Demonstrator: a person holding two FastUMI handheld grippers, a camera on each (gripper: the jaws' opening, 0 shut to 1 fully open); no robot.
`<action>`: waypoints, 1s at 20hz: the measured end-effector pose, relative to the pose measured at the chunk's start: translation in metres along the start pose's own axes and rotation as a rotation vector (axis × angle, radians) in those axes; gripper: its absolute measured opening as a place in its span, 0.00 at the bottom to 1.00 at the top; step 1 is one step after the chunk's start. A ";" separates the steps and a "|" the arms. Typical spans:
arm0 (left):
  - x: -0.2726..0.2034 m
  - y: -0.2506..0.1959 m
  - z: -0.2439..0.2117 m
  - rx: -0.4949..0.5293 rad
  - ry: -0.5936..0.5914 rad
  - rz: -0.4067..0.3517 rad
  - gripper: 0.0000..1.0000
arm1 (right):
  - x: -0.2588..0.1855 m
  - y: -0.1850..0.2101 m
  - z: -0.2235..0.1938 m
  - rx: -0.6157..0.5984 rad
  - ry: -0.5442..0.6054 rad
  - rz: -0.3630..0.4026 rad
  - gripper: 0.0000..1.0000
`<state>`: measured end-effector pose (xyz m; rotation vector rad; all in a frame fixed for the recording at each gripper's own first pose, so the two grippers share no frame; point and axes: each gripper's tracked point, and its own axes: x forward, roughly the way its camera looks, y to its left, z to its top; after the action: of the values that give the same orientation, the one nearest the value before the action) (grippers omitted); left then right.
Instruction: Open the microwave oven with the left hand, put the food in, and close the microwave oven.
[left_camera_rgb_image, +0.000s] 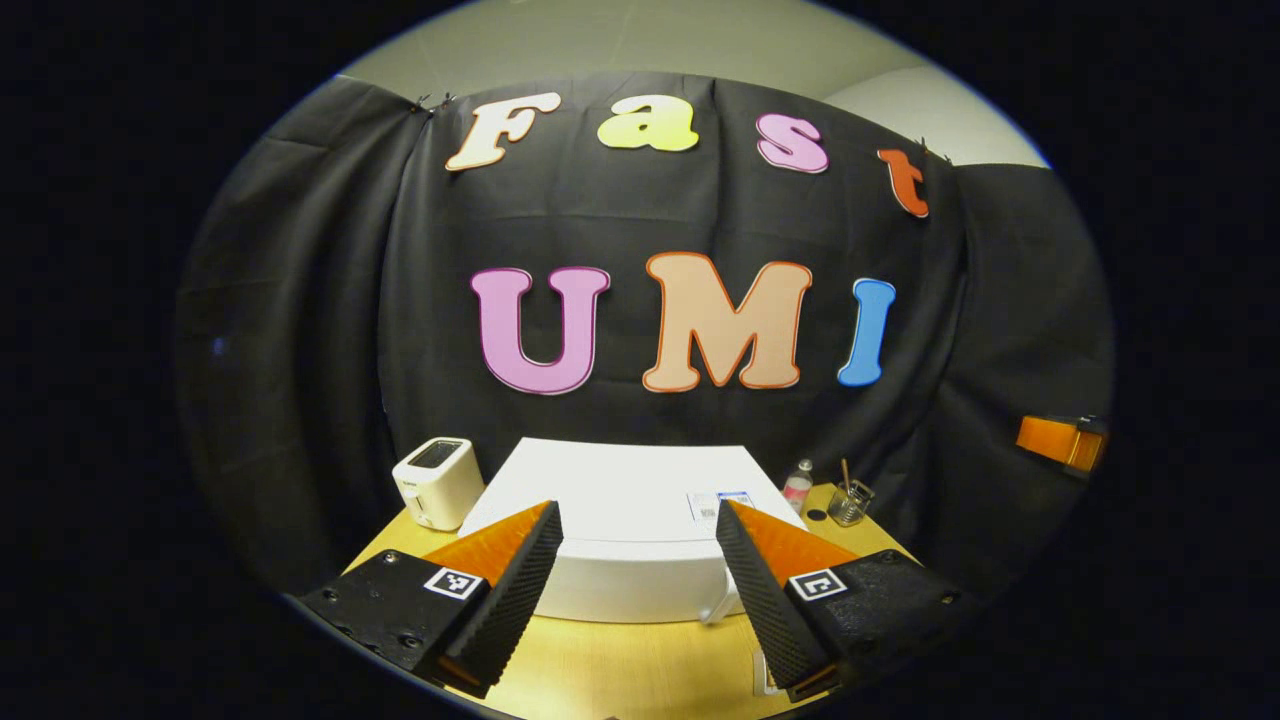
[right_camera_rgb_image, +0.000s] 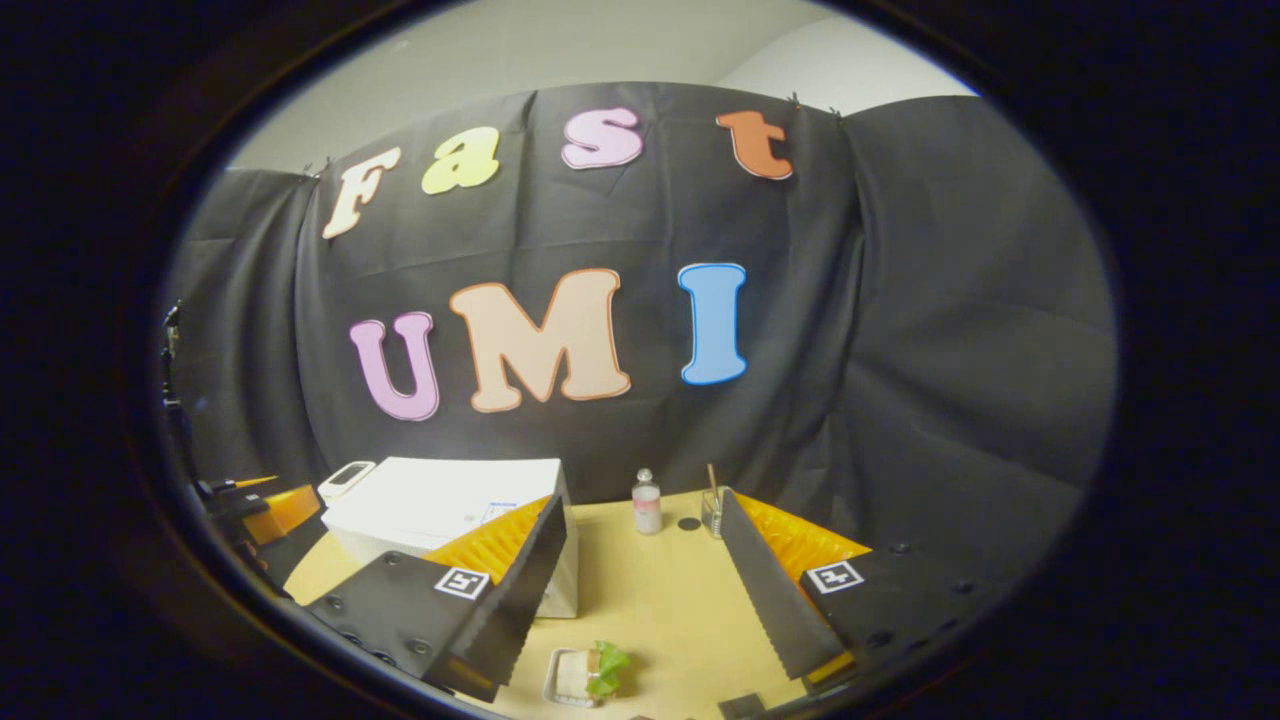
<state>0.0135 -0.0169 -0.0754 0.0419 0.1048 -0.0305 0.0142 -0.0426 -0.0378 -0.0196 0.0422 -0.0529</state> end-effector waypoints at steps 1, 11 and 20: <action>0.003 -0.002 -0.011 0.002 0.020 -0.006 0.96 | 0.000 -0.003 -0.005 -0.002 0.008 -0.006 0.99; 0.035 -0.031 -0.149 -0.057 0.351 -0.054 0.97 | -0.009 -0.038 -0.058 0.046 0.097 -0.085 0.93; 0.080 -0.072 -0.222 -0.015 0.510 -0.126 0.95 | -0.019 -0.041 -0.099 0.123 0.186 -0.092 0.93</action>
<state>0.0673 -0.0819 -0.3077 0.0268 0.6171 -0.1445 -0.0113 -0.0842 -0.1347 0.1062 0.2237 -0.1494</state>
